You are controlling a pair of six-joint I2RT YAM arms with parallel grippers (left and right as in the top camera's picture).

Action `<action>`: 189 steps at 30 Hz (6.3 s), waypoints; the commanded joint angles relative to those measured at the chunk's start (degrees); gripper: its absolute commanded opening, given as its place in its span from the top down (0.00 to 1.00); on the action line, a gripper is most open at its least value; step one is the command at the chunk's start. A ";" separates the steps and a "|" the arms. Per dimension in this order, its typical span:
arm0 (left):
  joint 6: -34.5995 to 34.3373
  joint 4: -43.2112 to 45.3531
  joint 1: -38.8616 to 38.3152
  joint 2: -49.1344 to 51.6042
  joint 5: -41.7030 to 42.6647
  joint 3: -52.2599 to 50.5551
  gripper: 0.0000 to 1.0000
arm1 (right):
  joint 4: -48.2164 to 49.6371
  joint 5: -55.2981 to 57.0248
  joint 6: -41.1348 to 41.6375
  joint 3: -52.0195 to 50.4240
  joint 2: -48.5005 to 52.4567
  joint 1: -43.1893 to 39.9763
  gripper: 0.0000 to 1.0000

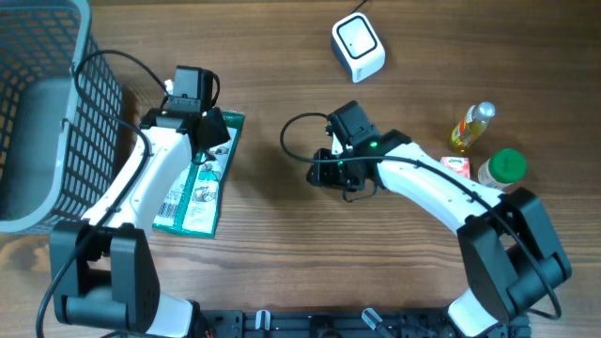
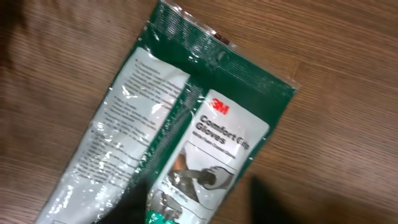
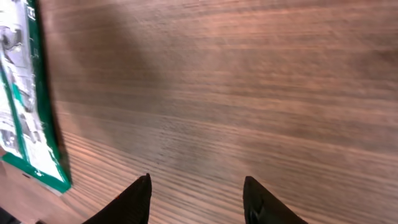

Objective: Scan the item barcode

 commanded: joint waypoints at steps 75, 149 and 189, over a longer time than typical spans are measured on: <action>0.13 -5.51 -8.57 11.32 10.69 -6.14 0.96 | 24.50 -15.21 9.09 -18.78 0.76 -1.66 0.45; -4.15 -2.86 -12.66 11.32 16.92 -6.19 0.96 | 43.34 -21.81 3.50 -21.62 7.30 -1.18 0.68; 3.58 -4.83 3.63 -0.85 -1.53 4.48 0.00 | 43.34 -20.74 2.25 -21.62 7.30 -1.18 0.96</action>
